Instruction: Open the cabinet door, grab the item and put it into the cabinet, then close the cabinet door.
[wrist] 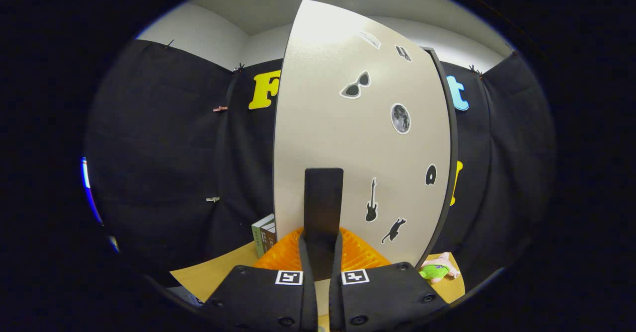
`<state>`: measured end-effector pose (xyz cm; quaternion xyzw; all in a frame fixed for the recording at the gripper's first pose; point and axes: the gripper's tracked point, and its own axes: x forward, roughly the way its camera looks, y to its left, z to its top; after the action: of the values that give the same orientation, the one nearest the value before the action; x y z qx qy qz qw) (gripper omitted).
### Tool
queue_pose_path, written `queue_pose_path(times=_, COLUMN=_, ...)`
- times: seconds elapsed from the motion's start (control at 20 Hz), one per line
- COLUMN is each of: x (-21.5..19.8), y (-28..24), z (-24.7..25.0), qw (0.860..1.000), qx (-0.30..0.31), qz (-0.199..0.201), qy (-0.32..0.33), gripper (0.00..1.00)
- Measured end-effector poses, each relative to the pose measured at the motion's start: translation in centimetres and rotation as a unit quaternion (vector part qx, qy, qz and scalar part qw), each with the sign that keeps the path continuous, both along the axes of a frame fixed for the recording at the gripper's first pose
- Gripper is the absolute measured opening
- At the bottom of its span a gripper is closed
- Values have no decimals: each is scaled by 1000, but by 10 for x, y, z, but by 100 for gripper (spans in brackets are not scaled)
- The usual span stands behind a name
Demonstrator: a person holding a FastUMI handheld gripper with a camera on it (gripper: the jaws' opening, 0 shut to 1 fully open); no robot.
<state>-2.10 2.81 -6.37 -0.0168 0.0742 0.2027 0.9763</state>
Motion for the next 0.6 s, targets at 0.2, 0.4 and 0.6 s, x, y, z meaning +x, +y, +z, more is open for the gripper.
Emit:
queue_pose_path(times=0.2, x=-16, y=-36, z=6, qw=1000, qx=5, qz=7, qy=0, gripper=13)
queue_pose_path(times=0.4, x=-38, y=-86, z=12, qw=1000, qx=1, qz=-3, qy=-1, gripper=13)
queue_pose_path(times=0.6, x=-45, y=-141, z=18, qw=999, qx=-3, qz=-42, qy=-5, gripper=13)
